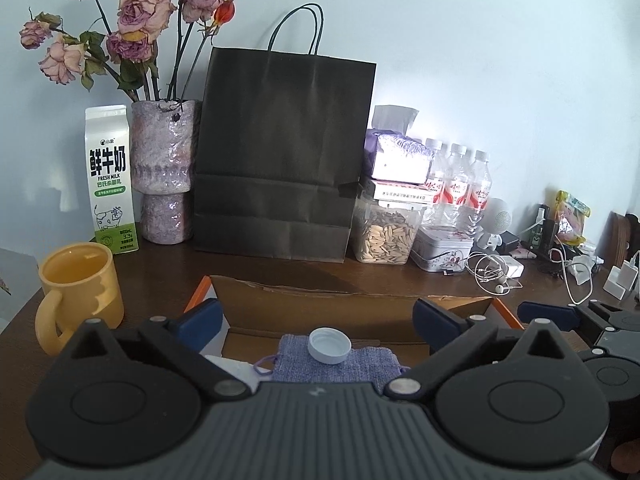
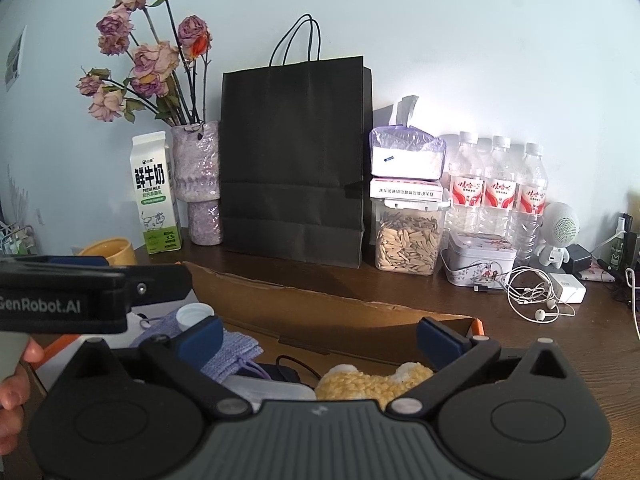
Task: Organize objects
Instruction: 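Lower the cap and cable into the box and open both grippers, then withdraw and grasp the large white screw cap with the right gripper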
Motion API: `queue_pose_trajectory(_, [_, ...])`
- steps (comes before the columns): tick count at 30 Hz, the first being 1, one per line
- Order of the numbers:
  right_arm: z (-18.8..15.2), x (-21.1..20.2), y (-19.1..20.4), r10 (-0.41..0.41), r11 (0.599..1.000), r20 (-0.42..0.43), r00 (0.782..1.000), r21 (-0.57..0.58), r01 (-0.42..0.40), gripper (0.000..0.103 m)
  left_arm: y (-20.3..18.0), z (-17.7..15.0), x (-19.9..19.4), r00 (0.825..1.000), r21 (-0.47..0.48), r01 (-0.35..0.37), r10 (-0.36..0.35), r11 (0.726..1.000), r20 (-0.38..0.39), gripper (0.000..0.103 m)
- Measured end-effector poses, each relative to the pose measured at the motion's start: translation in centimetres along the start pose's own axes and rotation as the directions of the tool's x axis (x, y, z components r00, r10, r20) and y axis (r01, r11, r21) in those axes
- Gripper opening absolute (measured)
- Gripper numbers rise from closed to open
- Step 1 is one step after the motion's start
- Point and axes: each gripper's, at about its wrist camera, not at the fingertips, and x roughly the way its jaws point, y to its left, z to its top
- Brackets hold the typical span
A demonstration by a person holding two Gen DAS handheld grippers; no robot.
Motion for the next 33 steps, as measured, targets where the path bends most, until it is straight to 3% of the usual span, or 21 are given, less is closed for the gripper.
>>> queue_pose_trajectory(33, [-4.3,-10.3,0.7,-0.017,1.0,-0.024,1.0,-0.019,0.017,0.103,1.3,-3.9,-10.4,0.998,0.042,-0.046,0.048,0.998,-0.03,0.103])
